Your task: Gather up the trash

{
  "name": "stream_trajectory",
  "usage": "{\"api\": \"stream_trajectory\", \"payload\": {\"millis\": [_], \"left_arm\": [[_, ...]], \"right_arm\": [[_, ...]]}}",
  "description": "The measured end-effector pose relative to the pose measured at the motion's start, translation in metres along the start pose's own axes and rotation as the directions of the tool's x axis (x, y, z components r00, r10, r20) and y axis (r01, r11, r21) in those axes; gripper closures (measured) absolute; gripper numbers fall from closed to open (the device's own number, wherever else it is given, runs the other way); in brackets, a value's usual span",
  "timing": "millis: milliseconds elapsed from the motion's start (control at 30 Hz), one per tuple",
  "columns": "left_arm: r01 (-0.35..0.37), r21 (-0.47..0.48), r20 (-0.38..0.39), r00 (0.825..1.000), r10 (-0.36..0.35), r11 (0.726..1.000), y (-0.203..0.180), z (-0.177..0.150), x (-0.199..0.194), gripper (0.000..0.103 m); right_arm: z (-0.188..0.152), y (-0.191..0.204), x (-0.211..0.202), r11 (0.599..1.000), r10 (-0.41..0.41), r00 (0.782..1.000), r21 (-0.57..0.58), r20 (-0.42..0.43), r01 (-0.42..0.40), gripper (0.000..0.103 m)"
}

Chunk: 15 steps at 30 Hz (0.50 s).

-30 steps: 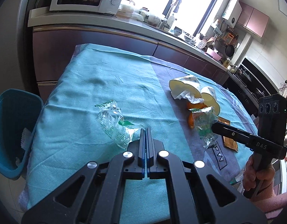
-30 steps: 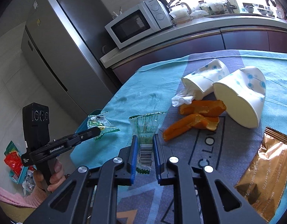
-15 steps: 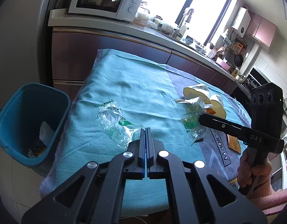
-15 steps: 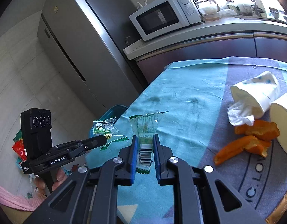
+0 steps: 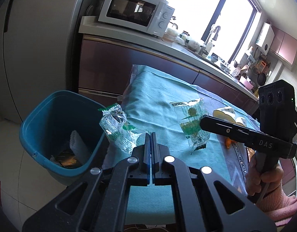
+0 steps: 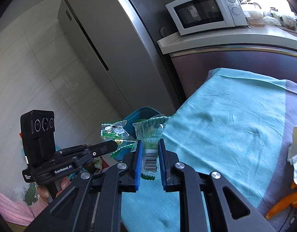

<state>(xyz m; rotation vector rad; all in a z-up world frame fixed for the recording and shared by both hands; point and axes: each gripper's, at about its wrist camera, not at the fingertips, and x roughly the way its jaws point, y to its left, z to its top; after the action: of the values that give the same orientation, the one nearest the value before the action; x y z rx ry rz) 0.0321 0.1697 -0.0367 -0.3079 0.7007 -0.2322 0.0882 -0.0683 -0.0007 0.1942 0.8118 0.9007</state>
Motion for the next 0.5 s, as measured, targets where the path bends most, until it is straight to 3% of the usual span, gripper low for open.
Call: {"api": "stream_trajectory", "payload": {"millis": [500], "left_arm": [[-0.108, -0.085, -0.003, 0.994, 0.108, 0.991, 0.063, 0.006, -0.003, 0.102]], "right_arm": [[0.038, 0.026, 0.075, 0.997, 0.047, 0.994, -0.053, -0.102, -0.052, 0.088]]}}
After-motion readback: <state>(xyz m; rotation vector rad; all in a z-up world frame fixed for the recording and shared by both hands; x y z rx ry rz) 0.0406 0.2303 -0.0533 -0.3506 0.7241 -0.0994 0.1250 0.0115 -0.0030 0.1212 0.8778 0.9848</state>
